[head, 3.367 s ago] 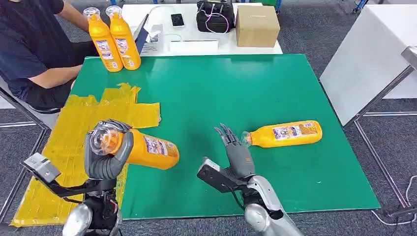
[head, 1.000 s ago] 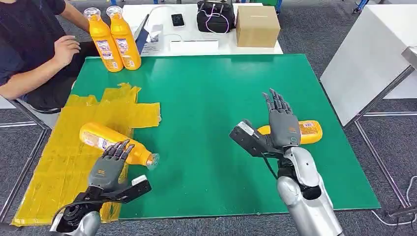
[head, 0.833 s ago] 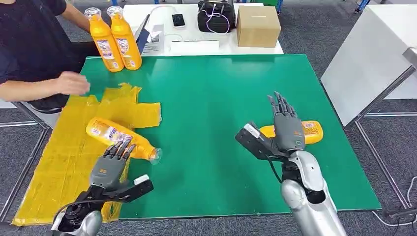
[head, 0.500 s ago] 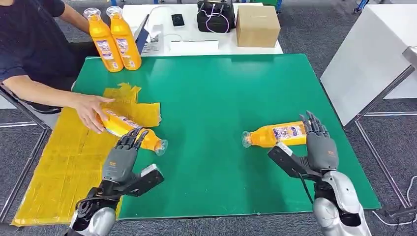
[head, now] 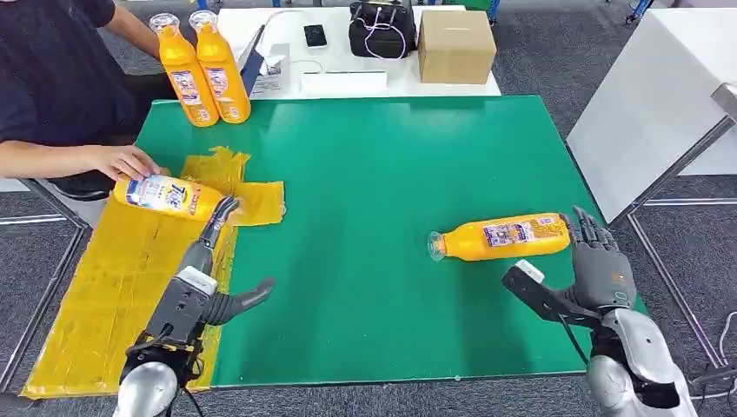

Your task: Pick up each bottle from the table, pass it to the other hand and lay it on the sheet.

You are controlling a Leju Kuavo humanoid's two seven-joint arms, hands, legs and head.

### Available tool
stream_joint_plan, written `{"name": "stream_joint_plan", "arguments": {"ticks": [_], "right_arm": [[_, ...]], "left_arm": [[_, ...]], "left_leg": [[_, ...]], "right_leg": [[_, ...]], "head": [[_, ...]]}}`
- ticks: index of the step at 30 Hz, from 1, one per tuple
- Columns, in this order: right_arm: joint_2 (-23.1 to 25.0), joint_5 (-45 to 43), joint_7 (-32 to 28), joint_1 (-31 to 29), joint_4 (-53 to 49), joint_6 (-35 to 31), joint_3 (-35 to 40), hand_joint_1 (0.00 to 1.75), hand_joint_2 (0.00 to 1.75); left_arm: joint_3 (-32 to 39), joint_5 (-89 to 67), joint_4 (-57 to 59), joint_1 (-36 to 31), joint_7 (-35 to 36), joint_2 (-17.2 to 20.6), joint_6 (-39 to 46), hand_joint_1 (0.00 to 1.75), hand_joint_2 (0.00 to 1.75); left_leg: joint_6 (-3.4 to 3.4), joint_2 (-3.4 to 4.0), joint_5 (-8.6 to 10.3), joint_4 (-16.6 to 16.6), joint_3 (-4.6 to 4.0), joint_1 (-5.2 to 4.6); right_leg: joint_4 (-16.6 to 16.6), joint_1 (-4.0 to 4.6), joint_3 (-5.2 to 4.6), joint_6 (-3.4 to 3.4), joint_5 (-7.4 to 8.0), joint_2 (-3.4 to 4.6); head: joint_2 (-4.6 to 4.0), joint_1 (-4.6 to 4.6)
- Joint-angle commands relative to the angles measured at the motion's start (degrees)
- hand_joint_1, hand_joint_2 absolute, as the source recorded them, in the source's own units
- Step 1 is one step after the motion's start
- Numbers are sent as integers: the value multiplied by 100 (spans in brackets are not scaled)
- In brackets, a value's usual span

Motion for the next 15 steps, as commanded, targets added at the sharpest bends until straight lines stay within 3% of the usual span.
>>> {"name": "stream_joint_plan", "arguments": {"ticks": [1, 2, 8, 15], "right_arm": [[-42, -10, -13, -262, 452, 72, 6, 0, 175], [-91, 10, -27, -398, 624, 98, 96, 0, 175], [-186, 70, -133, -1412, 1719, 225, 642, 0, 175], [-372, -1, -265, -2251, 2799, 491, 1190, 0, 175]], "left_arm": [[150, 273, 71, -60, 61, -90, -133, 0, 175], [75, 437, 106, -65, 69, -33, -187, 0, 175], [-71, 606, 193, -142, 74, 49, -150, 0, 175], [-48, 668, 275, -206, 58, 64, -88, 0, 175]], "left_leg": [[-3, 9, -3, -4, 12, 0], [-8, 21, -16, -3, 42, 2], [-4, 47, -9, -3, 30, 2], [1, 29, 2, -3, 22, 2]], "right_leg": [[-4, 0, 11, -2, -1, 6], [-8, 3, 41, -5, -11, 15], [-8, 3, 20, -1, 6, 43], [-6, 2, 17, 0, 5, 25]], "head": [[0, 0], [0, 2], [0, 0], [0, 2]]}}
